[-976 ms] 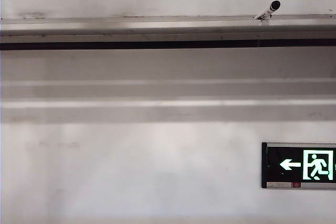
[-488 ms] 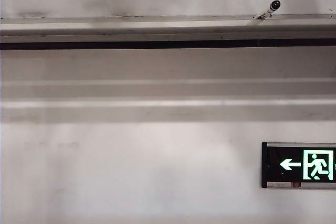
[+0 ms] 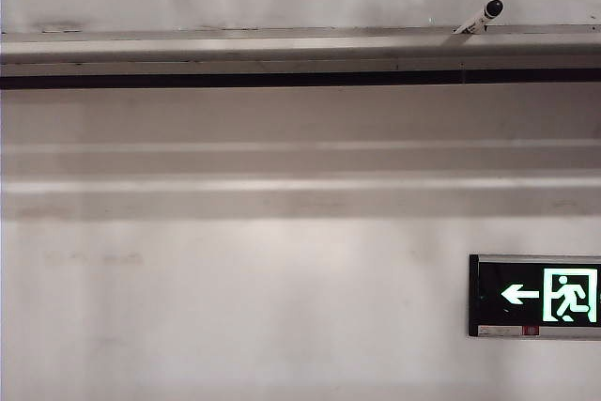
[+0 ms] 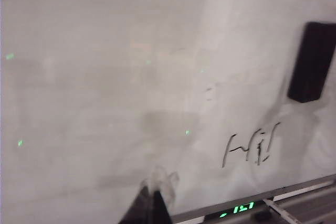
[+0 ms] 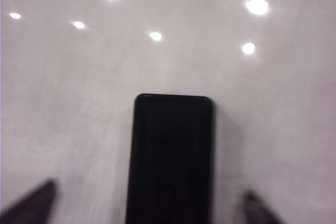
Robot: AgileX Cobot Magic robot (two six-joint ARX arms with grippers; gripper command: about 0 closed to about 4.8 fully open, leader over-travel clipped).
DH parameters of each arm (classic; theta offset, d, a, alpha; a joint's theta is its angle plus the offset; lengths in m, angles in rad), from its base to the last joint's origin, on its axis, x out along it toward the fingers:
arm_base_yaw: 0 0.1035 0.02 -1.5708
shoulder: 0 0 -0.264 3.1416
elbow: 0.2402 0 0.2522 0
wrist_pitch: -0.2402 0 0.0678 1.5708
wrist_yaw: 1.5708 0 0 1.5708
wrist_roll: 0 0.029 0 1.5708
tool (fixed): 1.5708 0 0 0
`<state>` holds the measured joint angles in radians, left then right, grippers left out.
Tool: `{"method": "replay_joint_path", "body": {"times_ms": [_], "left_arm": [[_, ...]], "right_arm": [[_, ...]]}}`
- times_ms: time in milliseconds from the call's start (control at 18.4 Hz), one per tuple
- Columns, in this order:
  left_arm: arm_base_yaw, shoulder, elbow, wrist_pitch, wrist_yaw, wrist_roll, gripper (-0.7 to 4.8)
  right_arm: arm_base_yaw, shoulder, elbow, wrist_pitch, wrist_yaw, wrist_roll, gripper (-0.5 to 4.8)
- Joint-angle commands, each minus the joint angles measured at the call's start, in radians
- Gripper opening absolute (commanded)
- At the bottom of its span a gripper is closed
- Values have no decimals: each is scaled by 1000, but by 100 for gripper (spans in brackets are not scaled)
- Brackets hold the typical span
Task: Wipe the whiteboard clean using the black magnetic whiteboard eraser attached to the whiteboard.
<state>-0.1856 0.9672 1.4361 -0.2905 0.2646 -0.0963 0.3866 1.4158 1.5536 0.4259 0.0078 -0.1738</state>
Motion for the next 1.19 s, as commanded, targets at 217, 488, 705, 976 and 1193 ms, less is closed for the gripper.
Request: {"method": "replay_joint_path", "body": {"times_ms": [217,488,705,976,1193], "left_arm": [[-103,16,9,18,-66,18,-6],[-103,16,9,19,-66,17,-6],[-103,16,9,19,-66,17,-6],[-103,16,9,46,-65,16,-6],[-103,16,9,64,-58,10,-6]], "right_arm": [[4,102,36,132,97,-72,479],[4,179,74,129,156,-84,333],[4,174,74,56,154,-132,67],[17,140,75,-242,143,-213,66],[18,142,75,-416,94,-294,62]]}}
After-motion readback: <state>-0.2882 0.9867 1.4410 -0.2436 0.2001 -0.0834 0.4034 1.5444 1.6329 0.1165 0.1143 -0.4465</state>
